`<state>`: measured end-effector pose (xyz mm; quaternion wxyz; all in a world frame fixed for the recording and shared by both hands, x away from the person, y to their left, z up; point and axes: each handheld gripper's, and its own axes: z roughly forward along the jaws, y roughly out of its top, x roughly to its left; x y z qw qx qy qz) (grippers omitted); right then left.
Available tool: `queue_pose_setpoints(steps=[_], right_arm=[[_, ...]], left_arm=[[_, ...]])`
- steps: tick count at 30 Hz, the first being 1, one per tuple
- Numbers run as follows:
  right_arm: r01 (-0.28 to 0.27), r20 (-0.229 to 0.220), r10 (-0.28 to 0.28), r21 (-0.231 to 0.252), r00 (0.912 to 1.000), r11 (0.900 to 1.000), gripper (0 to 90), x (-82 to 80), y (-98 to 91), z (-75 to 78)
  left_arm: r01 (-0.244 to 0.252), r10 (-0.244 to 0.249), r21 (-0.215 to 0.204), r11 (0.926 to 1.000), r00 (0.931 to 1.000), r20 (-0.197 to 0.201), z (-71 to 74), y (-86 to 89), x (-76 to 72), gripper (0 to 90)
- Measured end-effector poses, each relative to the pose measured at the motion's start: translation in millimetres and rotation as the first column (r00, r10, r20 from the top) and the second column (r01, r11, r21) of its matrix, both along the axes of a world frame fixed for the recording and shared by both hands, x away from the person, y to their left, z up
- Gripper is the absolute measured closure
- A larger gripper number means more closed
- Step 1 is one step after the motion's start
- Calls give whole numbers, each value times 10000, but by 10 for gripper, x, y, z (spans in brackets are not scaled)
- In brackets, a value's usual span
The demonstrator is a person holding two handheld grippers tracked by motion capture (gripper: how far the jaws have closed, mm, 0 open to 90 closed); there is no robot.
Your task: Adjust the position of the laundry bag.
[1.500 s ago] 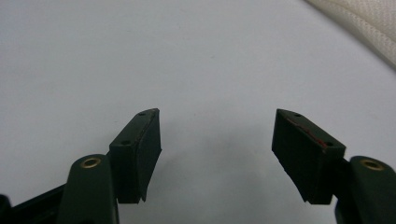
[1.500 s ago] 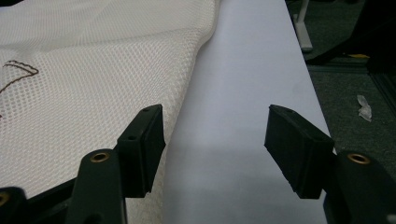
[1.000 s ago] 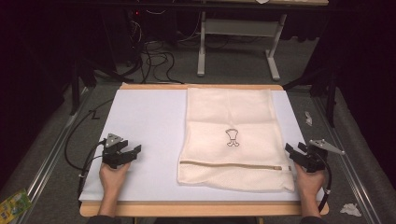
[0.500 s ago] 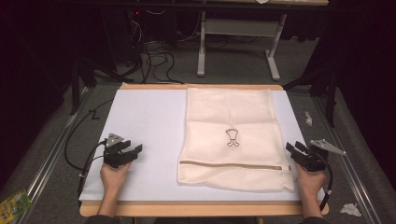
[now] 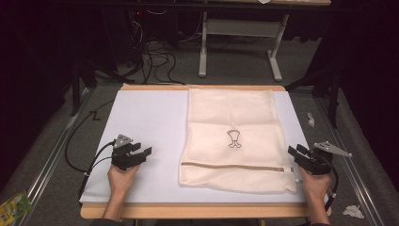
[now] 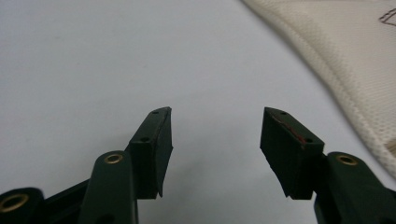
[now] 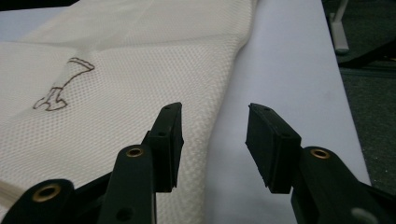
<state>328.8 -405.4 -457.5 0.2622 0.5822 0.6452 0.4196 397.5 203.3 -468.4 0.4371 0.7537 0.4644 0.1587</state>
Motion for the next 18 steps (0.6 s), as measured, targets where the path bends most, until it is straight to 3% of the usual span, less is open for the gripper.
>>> queue_pose_setpoints(steps=[7, 11, 18], right_arm=[[-521, 228, 524, -140, 9984, 9985, 592, -77, 87, 42], [-970, 6, 971, -506, 9953, 9940, 613, -100, 159, 30], [-1032, 380, 1062, -721, 9936, 9920, 632, -199, 203, 85]], left_arm=[[554, -549, -295, 9980, 9983, 173, 128, -160, -65, 465], [633, -629, -162, 9979, 9977, 238, 139, -217, -74, 455], [1067, -1067, 18, 9943, 9943, 50, 204, -420, -73, 427]])
